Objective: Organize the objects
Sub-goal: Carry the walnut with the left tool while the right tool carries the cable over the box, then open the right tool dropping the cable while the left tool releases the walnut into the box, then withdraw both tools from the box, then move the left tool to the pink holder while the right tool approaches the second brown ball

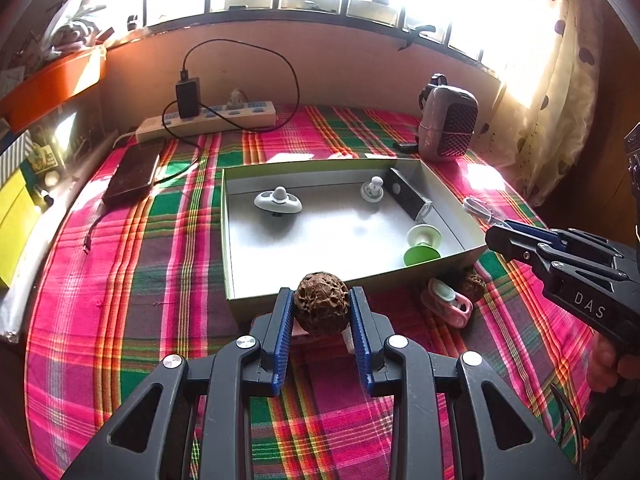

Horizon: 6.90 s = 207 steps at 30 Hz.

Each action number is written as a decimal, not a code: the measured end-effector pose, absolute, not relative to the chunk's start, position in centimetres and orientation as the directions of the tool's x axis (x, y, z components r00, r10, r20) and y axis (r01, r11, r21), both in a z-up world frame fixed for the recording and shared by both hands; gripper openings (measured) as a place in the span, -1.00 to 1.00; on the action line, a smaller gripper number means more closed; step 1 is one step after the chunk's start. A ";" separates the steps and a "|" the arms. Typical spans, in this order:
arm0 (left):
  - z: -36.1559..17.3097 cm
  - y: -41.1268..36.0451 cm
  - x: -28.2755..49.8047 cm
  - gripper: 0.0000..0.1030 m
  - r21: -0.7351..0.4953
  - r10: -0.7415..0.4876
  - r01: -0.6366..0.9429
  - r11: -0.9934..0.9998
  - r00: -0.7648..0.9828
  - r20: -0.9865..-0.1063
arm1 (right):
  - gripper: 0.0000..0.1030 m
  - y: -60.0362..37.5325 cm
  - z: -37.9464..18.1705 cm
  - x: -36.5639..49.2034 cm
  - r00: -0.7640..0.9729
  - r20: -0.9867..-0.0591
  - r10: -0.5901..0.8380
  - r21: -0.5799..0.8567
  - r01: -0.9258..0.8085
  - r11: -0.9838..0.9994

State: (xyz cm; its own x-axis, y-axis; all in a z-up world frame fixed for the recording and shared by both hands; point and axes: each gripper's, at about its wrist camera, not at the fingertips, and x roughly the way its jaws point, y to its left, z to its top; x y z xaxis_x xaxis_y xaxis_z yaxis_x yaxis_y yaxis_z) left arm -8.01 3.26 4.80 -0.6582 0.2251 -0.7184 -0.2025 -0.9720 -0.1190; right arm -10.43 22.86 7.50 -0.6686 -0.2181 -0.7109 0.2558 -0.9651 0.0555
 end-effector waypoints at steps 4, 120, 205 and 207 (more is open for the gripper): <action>4.9 3.1 -9.1 -0.50 -0.117 0.222 -0.199 -0.973 -0.661 -0.717 | -0.60 21.7 7.7 -12.0 -0.659 -0.714 -0.236 0.063 0.274 -0.960; 5.1 -1.6 -6.2 -0.38 -0.098 0.181 -0.158 -0.982 -0.680 -0.711 | -0.30 19.9 6.4 -9.5 -0.658 -0.736 -0.163 0.075 0.160 -0.984; 2.1 2.7 -7.8 -0.38 -0.094 0.268 -0.306 -0.947 -0.597 -0.756 | -0.03 24.5 1.2 -11.5 -0.592 -0.801 -0.089 -0.016 0.169 -0.985; 1.9 3.1 -7.9 -0.38 -0.090 0.274 -0.323 -0.942 -0.586 -0.763 | -0.03 24.5 1.2 -11.6 -0.591 -0.801 -0.091 -0.013 0.169 -0.985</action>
